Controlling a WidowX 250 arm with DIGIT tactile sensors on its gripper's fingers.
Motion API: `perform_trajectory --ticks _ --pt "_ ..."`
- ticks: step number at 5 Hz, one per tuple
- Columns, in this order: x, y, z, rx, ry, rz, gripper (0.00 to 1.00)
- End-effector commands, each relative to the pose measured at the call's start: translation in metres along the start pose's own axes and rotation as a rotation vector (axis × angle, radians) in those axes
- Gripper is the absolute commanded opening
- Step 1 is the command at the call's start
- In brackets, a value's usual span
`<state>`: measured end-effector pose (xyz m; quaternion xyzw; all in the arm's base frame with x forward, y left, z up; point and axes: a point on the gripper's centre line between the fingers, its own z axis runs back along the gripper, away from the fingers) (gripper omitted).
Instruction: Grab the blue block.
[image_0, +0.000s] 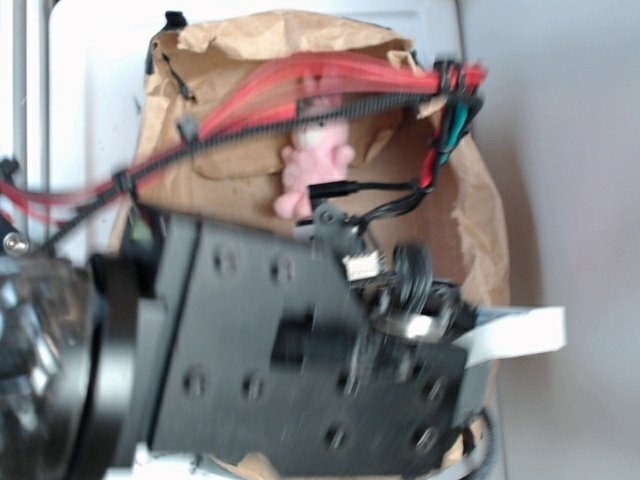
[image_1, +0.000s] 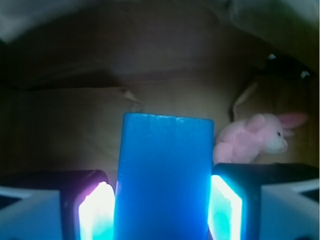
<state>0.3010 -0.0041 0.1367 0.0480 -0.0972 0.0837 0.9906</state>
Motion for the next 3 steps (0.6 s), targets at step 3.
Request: perform_trajectory --ticks 3 --pt "-0.011 0.024 0.074 -0.161 -0.147 -0.06 0.0"
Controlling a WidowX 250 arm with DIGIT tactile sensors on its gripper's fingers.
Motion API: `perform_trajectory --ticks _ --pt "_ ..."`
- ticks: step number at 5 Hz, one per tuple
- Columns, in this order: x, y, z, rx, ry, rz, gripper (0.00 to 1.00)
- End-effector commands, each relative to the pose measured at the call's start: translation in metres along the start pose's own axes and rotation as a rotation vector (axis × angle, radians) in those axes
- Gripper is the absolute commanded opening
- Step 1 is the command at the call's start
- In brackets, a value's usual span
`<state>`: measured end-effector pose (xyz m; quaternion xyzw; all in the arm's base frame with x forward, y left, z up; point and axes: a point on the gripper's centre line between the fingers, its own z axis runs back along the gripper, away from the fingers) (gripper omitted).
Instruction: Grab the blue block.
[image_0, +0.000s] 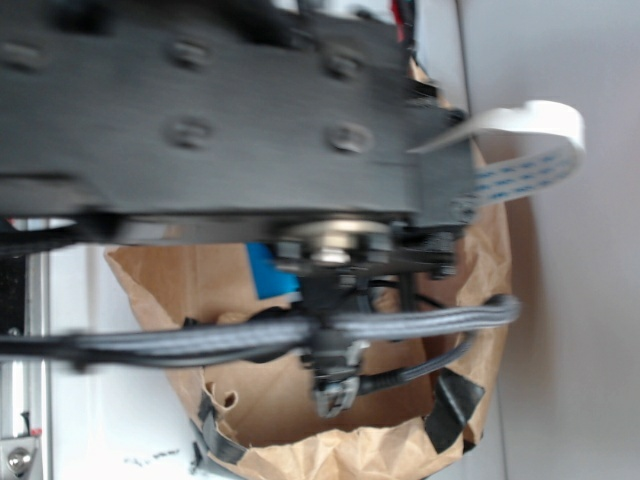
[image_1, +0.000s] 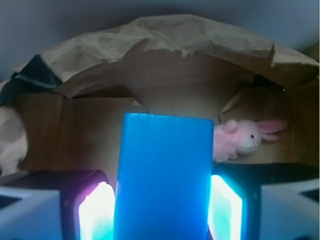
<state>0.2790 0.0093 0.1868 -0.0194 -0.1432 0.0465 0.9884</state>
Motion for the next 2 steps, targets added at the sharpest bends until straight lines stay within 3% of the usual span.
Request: perform_trajectory --ticks 1,2 --pt "-0.0016 -0.0065 0.0231 0.01 -0.048 0.014 0.0" --pt "-0.0022 -0.0107 0.0216 0.026 -0.05 0.019 0.0"
